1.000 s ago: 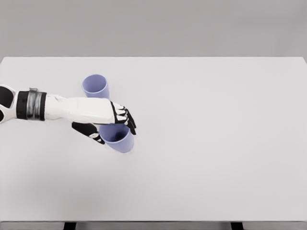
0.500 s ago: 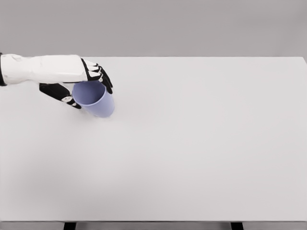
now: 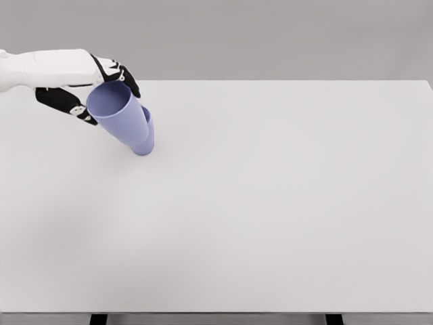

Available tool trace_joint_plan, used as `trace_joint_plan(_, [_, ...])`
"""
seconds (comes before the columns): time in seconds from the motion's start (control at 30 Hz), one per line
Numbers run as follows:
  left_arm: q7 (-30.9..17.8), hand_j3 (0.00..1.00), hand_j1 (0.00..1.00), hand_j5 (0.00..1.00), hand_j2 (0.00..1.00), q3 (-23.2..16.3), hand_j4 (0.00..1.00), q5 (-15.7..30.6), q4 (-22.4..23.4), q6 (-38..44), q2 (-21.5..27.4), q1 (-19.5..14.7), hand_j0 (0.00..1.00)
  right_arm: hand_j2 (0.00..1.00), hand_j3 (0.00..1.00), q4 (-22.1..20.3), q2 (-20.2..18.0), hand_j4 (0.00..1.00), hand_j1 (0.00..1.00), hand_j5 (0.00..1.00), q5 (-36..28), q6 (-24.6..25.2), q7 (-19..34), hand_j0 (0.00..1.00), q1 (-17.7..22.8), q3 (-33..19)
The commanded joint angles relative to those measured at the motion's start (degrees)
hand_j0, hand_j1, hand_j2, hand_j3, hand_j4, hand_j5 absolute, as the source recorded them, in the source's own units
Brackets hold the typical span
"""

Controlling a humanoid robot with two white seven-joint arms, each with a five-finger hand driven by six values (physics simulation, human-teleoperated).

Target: Place the right cup on the left cup with left arm

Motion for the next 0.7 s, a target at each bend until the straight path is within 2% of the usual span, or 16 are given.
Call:
trace_joint_plan(0.0, [0.03, 0.48, 0.48, 0.48, 0.48, 0.08, 0.48, 0.06, 1.71, 0.13, -0.49, 0.00, 0.48, 1.00, 1.00, 0.01, 0.00, 1.00, 1.00, 1.00, 0.02, -0.01, 0.01, 1.00, 0.00, 0.00])
trace_joint_plan(0.2, [-0.05, 0.48, 0.48, 0.48, 0.48, 0.08, 0.48, -1.35, 7.69, 0.13, -4.09, -0.88, 0.48, 1.00, 1.00, 0.01, 0.00, 1.00, 1.00, 1.00, 0.02, -0.01, 0.01, 1.00, 0.00, 0.00])
trace_joint_plan(0.33, [-0.23, 0.48, 0.48, 0.48, 0.48, 0.08, 0.48, -1.44, 9.62, 0.13, -5.67, -1.85, 0.48, 1.00, 1.00, 0.01, 0.00, 1.00, 1.00, 1.00, 0.02, -0.01, 0.01, 1.00, 0.00, 0.00])
trace_joint_plan(0.4, [-0.23, 0.48, 0.48, 0.48, 0.48, 0.08, 0.48, -3.54, 10.41, 0.13, -6.12, -2.55, 0.48, 1.00, 1.00, 0.01, 0.00, 1.00, 1.00, 1.00, 0.02, -0.01, 0.01, 1.00, 0.00, 0.00])
trace_joint_plan(0.53, [-0.23, 0.48, 0.48, 0.48, 0.48, -0.01, 0.48, -3.90, 11.91, 0.13, -7.17, -2.90, 0.48, 1.00, 1.00, 0.01, 0.00, 1.00, 1.00, 1.00, 0.02, -0.01, 0.01, 1.00, 0.00, 0.00])
trace_joint_plan(0.67, [-0.14, 0.49, 0.49, 0.49, 0.49, -2.73, 0.49, -3.98, 14.90, 0.13, -8.23, -4.48, 0.49, 1.00, 1.00, 0.01, 0.00, 1.00, 1.00, 1.00, 0.02, -0.01, 0.01, 1.00, 0.00, 0.00])
